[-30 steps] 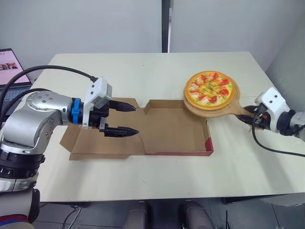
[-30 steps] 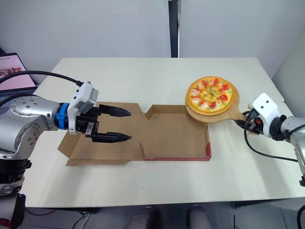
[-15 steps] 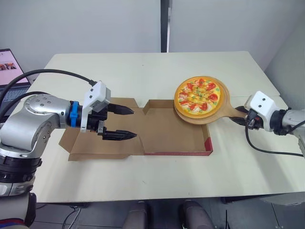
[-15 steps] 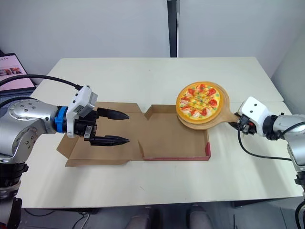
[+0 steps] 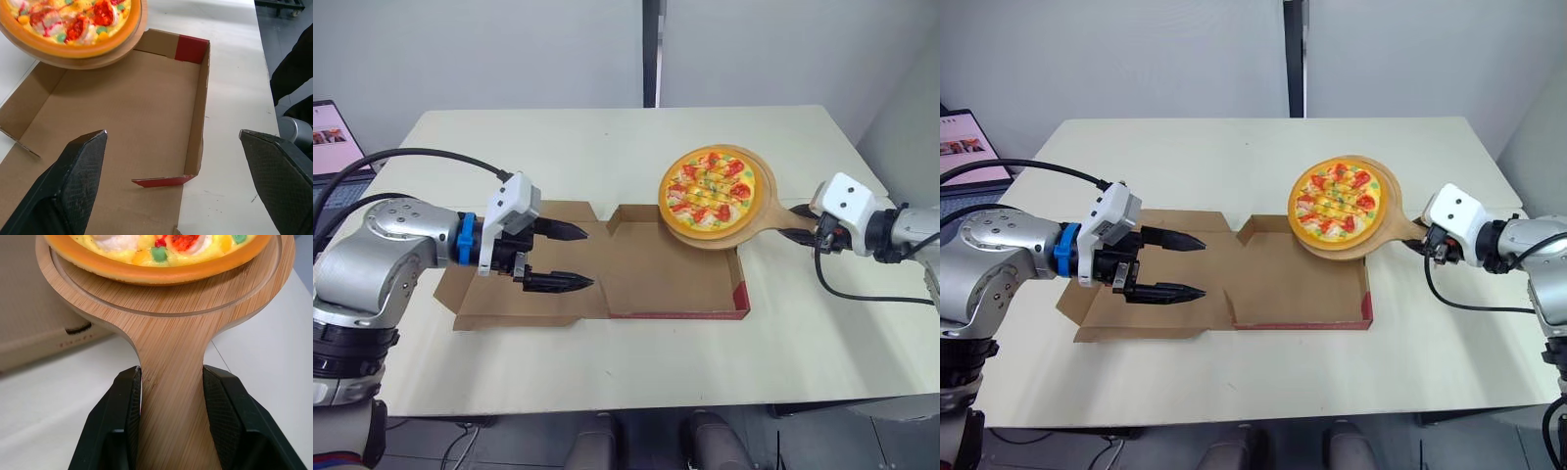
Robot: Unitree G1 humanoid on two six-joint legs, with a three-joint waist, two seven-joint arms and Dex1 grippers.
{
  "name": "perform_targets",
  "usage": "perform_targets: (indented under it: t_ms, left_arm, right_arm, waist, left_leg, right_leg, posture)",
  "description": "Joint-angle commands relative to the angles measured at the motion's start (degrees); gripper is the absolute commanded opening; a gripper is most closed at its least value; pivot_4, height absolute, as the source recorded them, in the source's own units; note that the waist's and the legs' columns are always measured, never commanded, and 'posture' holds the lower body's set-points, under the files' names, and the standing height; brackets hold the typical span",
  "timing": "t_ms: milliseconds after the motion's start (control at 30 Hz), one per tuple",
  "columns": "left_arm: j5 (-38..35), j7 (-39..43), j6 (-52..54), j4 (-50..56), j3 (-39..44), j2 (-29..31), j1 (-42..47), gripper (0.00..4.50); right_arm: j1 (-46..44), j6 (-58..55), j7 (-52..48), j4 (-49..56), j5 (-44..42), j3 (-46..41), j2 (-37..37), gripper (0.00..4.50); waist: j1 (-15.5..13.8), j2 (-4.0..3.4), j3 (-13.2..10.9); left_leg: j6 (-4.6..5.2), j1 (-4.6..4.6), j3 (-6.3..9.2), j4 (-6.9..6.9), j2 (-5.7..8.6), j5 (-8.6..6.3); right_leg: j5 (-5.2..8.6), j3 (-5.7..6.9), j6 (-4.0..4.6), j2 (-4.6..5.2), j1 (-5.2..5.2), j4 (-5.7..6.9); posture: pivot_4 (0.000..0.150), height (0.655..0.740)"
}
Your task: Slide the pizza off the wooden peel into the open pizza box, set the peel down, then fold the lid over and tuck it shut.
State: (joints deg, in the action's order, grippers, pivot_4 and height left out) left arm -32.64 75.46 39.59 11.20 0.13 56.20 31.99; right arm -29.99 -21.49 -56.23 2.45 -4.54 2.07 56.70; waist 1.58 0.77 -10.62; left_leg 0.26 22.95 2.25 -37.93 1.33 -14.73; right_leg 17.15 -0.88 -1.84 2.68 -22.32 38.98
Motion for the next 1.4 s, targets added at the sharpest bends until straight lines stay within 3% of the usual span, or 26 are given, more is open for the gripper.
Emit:
perform_targets:
  t_ms: [33,333,567,700,1067,1267,1400]
  left_arm:
    - [-0.3,-0.1,-0.7,1.4,1.6,1.0,0.1,4.5]
    - [0.1,0.3,-1.5,0.8,1.1,0.6,0.2,4.5]
    - [0.5,0.6,-2.5,0.4,0.6,0.4,0.2,4.5]
    - [0.3,0.6,-2.8,0.1,0.5,-0.1,0.7,4.5]
    - [-8.2,-3.4,4.9,3.0,1.8,-6.1,6.8,4.5]
    - [-8.7,-6.5,5.5,5.1,-1.3,-11.8,11.4,4.5]
    - [-6.7,-7.9,5.0,5.2,-4.8,-14.8,13.2,4.5]
  right_arm:
    - [-2.5,3.0,0.9,0.9,0.7,-2.6,1.1,1.61]
    - [-3.3,5.3,1.8,-0.5,3.2,-3.1,2.0,1.61]
    - [-8.1,10.8,5.9,-7.5,8.6,-3.6,4.2,1.61]
    - [-7.3,9.6,5.7,-8.1,6.9,-7.0,5.8,1.61]
    - [19.9,-13.9,8.8,12.8,-3.8,-30.0,-1.2,1.61]
    - [30.1,-24.8,12.4,21.5,-8.9,-37.2,-10.2,1.61]
    - [33.8,-27.3,14.6,21.7,-10.2,-38.4,-13.4,1.61]
  waist:
    - [0.0,0.0,0.0]
    - [0.1,0.0,0.0]
    - [0.1,-0.01,0.0]
    - [0.1,0.0,0.0]
    - [-1.4,0.0,0.0]
    - [-1.3,-0.02,0.0]
    - [-1.3,-0.03,0.0]
  left_leg:
    - [0.0,0.0,0.0,0.0,0.0,0.0]
    - [0.0,-0.01,0.0,0.0,0.0,0.0]
    - [0.0,-0.02,-0.03,-0.01,0.0,0.0]
    - [-0.01,-0.01,-0.02,0.0,0.0,0.0]
    - [0.0,0.02,0.02,-0.08,0.04,0.0]
    - [-0.01,-0.04,0.02,-0.1,0.02,0.0]
    - [-0.01,-0.07,0.02,-0.1,0.01,0.01]
  right_leg:
    - [0.0,0.0,0.0,0.0,0.0,0.0]
    - [0.0,-0.01,0.0,0.0,0.0,0.01]
    - [0.0,-0.01,0.01,0.01,0.0,0.02]
    - [0.0,0.0,0.01,0.01,-0.01,0.01]
    - [-0.01,-0.01,0.0,0.02,0.04,0.06]
    - [-0.01,-0.03,-0.01,-0.03,0.09,0.08]
    - [-0.01,-0.04,-0.01,-0.06,0.13,0.07]
  posture:
    - [0.15,0.74]
    - [0.15,0.74]
    - [0.15,0.74]
    - [0.15,0.74]
    - [0.15,0.74]
    - [0.15,0.74]
    - [0.15,0.74]
